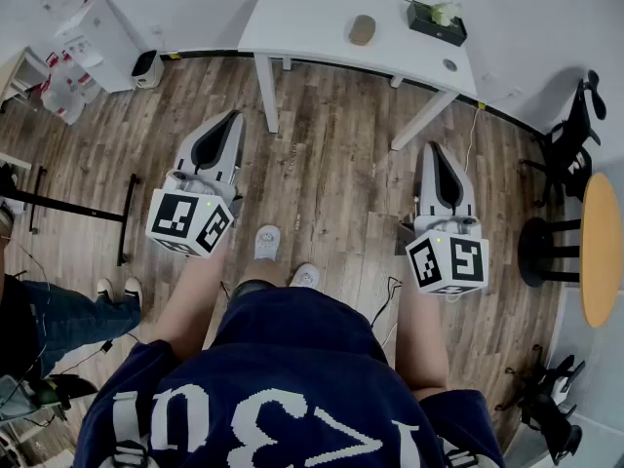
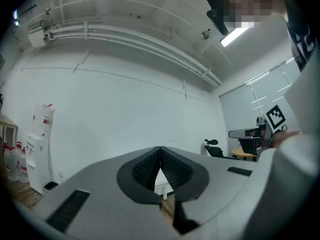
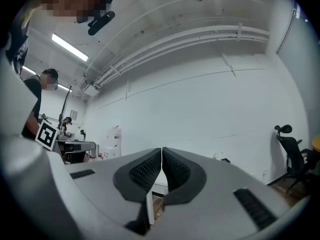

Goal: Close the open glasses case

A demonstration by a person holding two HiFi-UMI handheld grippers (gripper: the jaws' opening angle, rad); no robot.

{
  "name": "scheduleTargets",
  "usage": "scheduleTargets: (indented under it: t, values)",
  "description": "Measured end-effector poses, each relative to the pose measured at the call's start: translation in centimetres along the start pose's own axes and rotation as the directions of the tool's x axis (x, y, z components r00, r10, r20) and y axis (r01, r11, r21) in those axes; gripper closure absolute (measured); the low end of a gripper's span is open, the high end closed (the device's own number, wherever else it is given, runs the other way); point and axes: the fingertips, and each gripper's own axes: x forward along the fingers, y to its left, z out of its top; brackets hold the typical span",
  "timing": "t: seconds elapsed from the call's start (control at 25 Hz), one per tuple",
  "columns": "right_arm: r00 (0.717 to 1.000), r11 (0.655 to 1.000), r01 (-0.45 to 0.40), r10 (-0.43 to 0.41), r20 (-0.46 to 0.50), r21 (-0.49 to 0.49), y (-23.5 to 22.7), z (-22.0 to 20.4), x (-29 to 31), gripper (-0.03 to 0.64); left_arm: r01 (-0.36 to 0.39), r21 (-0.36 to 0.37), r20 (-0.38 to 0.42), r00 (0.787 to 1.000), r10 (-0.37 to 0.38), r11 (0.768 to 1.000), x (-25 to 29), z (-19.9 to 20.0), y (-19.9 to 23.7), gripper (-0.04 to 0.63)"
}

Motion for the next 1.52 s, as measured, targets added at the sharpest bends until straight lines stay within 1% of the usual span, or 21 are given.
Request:
scheduleTargets:
  t: [0.24,0.4,0.48,0.72,0.84,1.0,1.12,1.32,1.52]
  values:
    - [1.000,1.000,-0.003,0.003,0.017,0.004,-0.9,0.1,-0.3,0.591,0.009,0.005,0.003,1.000,-0.009,1.000,0.6,0.0,-1.2,0.581]
    - [0.998,0.998,0.004,-0.008,0.060,0.059,-1.9,0.7,0.1,0.591,0.017,0.008,0.002,1.000,-0.017,1.000,1.6,0.2,-1.3,0.581]
    - [0.998,0.997,-0.001,-0.004,0.069,0.081,-2.3,0.7,0.7,0.591,0.019,0.007,-0.002,1.000,-0.019,1.000,2.3,0.2,-1.2,0.581]
    - [0.997,0.997,-0.011,0.006,0.075,0.070,-3.2,0.8,4.0,0.589,0.015,0.006,0.004,1.000,-0.015,1.000,5.3,0.1,0.5,0.581]
    - [0.998,0.998,-0.014,0.010,0.067,0.063,-3.7,0.5,6.9,0.589,0.020,0.000,0.007,1.000,-0.020,1.000,7.8,-0.3,2.1,0.581]
    - [0.998,0.999,-0.005,0.003,0.055,0.046,-4.6,0.4,11.8,0.589,0.038,-0.014,0.020,0.999,-0.037,0.999,12.4,-0.6,5.1,0.581]
    - [0.998,0.999,0.006,-0.008,0.055,0.038,-5.5,0.6,16.0,0.590,0.063,-0.023,0.026,0.998,-0.063,0.998,16.5,-0.6,7.5,0.581]
    - [0.996,0.998,0.046,-0.049,0.072,0.037,-6.8,1.2,22.9,0.591,0.117,-0.012,0.047,0.992,-0.116,0.993,23.2,-0.1,11.6,0.581]
    - [0.994,0.997,0.071,-0.073,0.082,0.035,-7.6,1.2,28.3,0.589,0.159,-0.005,0.059,0.986,-0.158,0.987,28.6,0.1,14.9,0.581]
